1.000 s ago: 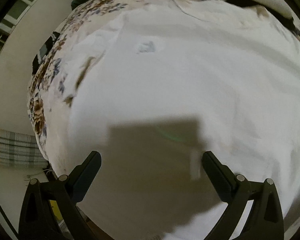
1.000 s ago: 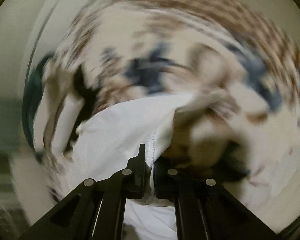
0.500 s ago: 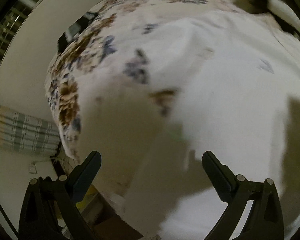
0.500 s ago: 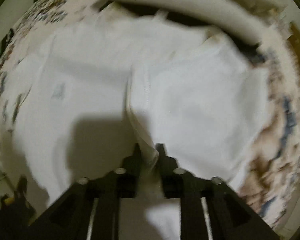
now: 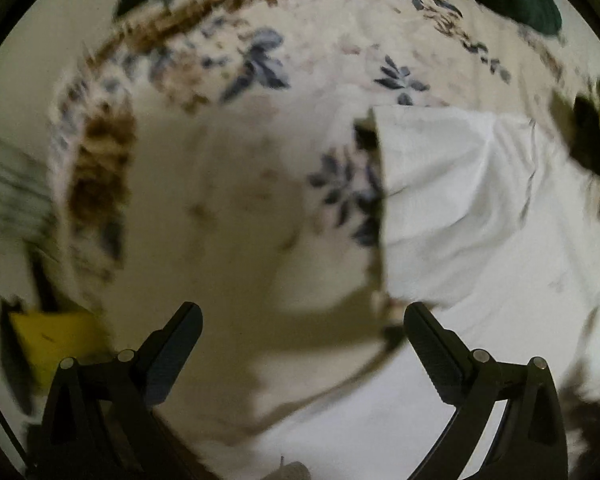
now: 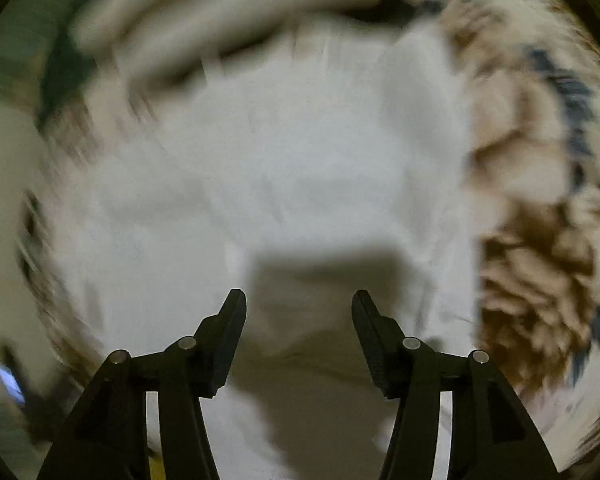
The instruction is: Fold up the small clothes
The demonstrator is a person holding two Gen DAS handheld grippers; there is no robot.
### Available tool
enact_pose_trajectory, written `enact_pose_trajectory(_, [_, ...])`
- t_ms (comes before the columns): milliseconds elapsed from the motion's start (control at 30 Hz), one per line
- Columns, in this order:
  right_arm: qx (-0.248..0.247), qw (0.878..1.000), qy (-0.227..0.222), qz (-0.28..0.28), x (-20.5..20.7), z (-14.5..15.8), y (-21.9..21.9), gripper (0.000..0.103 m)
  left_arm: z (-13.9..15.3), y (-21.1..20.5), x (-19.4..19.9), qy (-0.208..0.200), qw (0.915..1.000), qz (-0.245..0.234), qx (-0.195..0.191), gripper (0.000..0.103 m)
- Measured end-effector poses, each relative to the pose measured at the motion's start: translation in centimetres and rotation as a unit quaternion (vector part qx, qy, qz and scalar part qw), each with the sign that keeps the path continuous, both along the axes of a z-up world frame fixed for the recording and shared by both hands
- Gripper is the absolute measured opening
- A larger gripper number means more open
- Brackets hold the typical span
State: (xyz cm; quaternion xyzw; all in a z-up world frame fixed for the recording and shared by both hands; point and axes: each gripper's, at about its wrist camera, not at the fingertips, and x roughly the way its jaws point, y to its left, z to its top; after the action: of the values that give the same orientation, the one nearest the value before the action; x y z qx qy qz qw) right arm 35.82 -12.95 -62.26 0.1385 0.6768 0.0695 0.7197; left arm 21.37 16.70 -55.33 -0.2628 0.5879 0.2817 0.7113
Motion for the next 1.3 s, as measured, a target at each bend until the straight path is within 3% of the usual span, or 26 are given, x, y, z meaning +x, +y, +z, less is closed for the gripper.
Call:
enact_pose_trajectory(67, [-0.003, 1.000, 0.031, 0.007, -0.1, -2.2, 1.1, 0.058, -0.5, 0.7, 0.1, -0.026, 0.9979, 0.025, -0.054, 0.103])
enact_pose_trajectory(133, [0.002, 1.000, 0.011, 0.012, -0.4, -1.3, 1.8, 0.058, -1.1, 1.4, 0.3, -0.057, 0.9910, 0.052, -0.110, 0.102])
enact_pose_trajectory(233, [0.012, 1.000, 0.010, -0.020, -1.3, -0.6, 0.4, 0.058, -2.5, 1.8, 1.1, -0.091, 0.9767, 0.082, -0.176, 0.082])
enact_pose_trajectory(267, [0.013, 0.999, 0.014, -0.031, -1.4, -0.8, 0.0, 0.058, -2.8, 1.7, 1.5, -0.098, 0.9732, 0.088, -0.189, 0.065])
enact_pose_trajectory(300, [0.016, 0.999, 0.017, -0.043, -1.7, -0.8, -0.3, 0.058, -2.9, 1.6, 2.0, -0.102, 0.9727, 0.090, -0.188, 0.037])
enact_pose_trajectory(367, [0.017, 0.998, 0.021, -0.060, -1.8, -0.7, -1.0, 0.058, -2.7, 1.0, 3.3, -0.098, 0.9809, 0.074, -0.151, 0.010])
enact_pose_trajectory(467, [0.013, 0.997, 0.023, -0.077, -1.2, -0.5, -1.8, 0.058, -1.4, 0.2, 5.2, -0.104, 0.9907, 0.039, -0.077, 0.005])
enact_pose_trajectory(567, [0.007, 0.996, 0.016, -0.089, -1.1, 0.0, -2.5, 0.058, 1.3, -2.0, 6.9, -0.122, 0.9921, -0.028, 0.009, 0.004])
enact_pose_trajectory(667, [0.006, 0.995, 0.007, -0.099, -1.1, 0.6, -4.0, 0.058, 4.1, -6.4, 8.2, -0.143, 0.9796, -0.117, 0.078, 0.004])
enact_pose_trajectory(833, [-0.005, 0.995, -0.005, -0.101, -1.8, 2.2, -6.2, 0.058, 4.5, -16.9, 9.6, -0.150, 0.9437, -0.280, 0.093, 0.004])
enact_pose_trajectory(933, [-0.013, 0.995, -0.005, -0.101, -2.3, 3.0, -7.4, 0.058, 3.2, -20.9, 8.8, -0.133, 0.9298, -0.333, 0.082, 0.005])
enact_pose_trajectory(1033, [-0.021, 0.995, -0.003, -0.097, -2.2, 3.5, -7.6, 0.058, 1.7, -21.8, 7.3, -0.095, 0.9324, -0.344, 0.055, 0.009])
enact_pose_trajectory(1133, [-0.025, 0.996, -0.003, -0.085, -2.3, 4.6, -8.6, 0.058, 1.4, -19.8, 5.6, -0.070, 0.9445, -0.318, 0.047, 0.011])
enact_pose_trajectory(1233, [-0.009, 0.998, -0.009, -0.060, -1.6, 5.7, -7.6, 0.064, 1.9, -17.5, 3.7, -0.049, 0.9529, -0.288, 0.080, 0.048])
enact_pose_trajectory(1267, [0.004, 0.999, -0.009, -0.047, -1.2, 6.1, -6.9, 0.065, 2.3, -16.2, 3.2, -0.049, 0.9559, -0.275, 0.092, 0.067])
enact_pose_trajectory(1300, [0.018, 0.999, -0.008, -0.036, -0.8, 6.3, -6.0, 0.065, 2.9, -14.4, 2.7, -0.049, 0.9593, -0.253, 0.116, 0.077])
